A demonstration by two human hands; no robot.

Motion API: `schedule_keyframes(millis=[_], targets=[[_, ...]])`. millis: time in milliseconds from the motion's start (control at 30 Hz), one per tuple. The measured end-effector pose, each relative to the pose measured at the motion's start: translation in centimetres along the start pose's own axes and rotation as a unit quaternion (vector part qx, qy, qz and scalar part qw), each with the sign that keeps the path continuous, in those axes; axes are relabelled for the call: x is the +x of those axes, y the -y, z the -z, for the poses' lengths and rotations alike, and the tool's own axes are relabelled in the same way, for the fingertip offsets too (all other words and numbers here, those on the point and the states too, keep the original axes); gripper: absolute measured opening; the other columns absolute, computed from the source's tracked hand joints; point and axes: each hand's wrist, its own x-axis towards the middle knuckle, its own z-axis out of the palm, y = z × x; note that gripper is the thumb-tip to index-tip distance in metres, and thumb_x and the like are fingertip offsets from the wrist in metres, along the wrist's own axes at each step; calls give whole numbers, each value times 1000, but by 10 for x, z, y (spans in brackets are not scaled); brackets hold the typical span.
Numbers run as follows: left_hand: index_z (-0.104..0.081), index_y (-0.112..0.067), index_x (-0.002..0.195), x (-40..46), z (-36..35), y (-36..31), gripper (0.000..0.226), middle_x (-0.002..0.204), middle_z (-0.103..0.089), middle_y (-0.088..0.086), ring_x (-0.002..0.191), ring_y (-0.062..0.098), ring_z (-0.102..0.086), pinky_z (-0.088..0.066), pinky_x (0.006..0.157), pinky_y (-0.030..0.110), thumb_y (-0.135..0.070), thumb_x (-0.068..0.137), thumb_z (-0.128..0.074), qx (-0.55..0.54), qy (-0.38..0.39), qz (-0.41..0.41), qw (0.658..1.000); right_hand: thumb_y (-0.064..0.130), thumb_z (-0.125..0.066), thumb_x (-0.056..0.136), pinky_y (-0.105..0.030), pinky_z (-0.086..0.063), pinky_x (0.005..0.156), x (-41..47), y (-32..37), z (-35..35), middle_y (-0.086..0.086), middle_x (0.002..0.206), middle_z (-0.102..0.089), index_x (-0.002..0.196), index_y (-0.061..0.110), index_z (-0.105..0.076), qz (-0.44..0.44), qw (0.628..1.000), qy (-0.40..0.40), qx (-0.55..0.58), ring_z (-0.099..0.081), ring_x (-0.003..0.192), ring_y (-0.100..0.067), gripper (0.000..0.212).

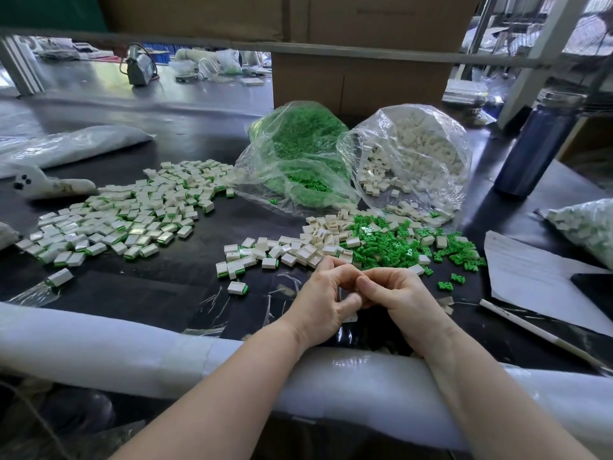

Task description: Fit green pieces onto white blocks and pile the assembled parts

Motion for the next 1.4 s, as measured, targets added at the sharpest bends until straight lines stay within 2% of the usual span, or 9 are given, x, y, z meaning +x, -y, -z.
schedule_keyframes(millis=[300, 500, 567, 767, 867, 933, 1133, 1233, 1400], targets=[[-58, -23, 86, 1, 0, 1, 21, 97, -42, -6, 84, 0, -48, -38, 83, 7, -1, 84, -57, 5, 4, -2, 1000, 15, -62, 75, -22, -48, 60, 0, -1, 0, -15, 71, -64, 85, 1, -71, -8, 1000, -15, -5, -56, 63, -18, 20], [-59, -21, 87, 0, 0, -1, 19, 100, -43, -2, 87, 5, -50, -44, 90, 19, -2, 84, -57, 6, 5, 1, 1000, 17, -63, 73, -18, -48, 56, 0, 0, -1, -11, 65, -64, 83, 0, -71, -7, 1000, -19, 3, -57, 58, -13, 21], [-60, -20, 87, 0, 0, -1, 20, 100, -42, -2, 87, 6, -49, -44, 86, 17, -1, 84, -56, 8, 1, -3, 1000, 17, -63, 74, -19, -49, 56, 0, 0, 0, -10, 65, -65, 84, -1, -71, -5, 1000, -19, 6, -58, 58, -13, 22], [-62, -18, 90, 1, 2, 0, 9, 105, -41, 2, 88, 15, -52, -46, 79, 15, -9, 88, -60, -21, -48, 3, 999, 28, -62, 76, -29, -58, 69, 1, -2, -3, -12, 85, -72, 91, 6, -71, 23, 999, -47, 1, -68, 76, -20, 28], [-65, -5, 96, 2, 3, 1, 11, 107, -42, 4, 80, 4, -50, -42, 74, 4, -9, 88, -61, -14, -76, 10, 997, 12, -66, 82, -29, -58, 62, 1, -2, 0, -5, 78, -73, 84, 13, -71, 62, 992, -101, -38, -69, 74, -19, 6], [-65, 0, 98, 1, 3, 2, 15, 107, -42, 4, 79, 1, -48, -41, 74, 2, -10, 87, -61, -2, -75, 7, 997, 5, -70, 79, -32, -58, 65, 1, -3, 2, -3, 74, -72, 76, 18, -71, 88, 984, -119, -101, -68, 71, -18, 14], [-66, -1, 100, 2, 2, 3, 16, 106, -43, 1, 86, 3, -49, -42, 75, 3, -10, 87, -62, 21, -72, 17, 997, 2, -69, 81, -11, -45, 60, 3, -4, 0, 4, 66, -64, 72, 18, -65, 114, 961, -122, -219, -56, 60, 2, 19], [-66, -3, 99, 2, 2, 4, 16, 107, -44, 0, 92, 7, -51, -43, 80, 6, -13, 87, -63, 31, -72, 21, 997, 5, -63, 86, -10, -42, 56, 4, -5, 0, 6, 66, -59, 74, 20, -60, 92, 960, -115, -239, -52, 56, 5, 20], [-66, -5, 99, 3, 2, 5, 15, 103, -54, 1, 87, 10, -56, -45, 78, 8, -14, 87, -62, 39, -95, 27, 994, 8, -62, 87, -11, -44, 59, 4, -5, 1, 6, 69, -60, 76, 21, -61, 103, 959, -137, -225, -53, 59, 4, 17]])
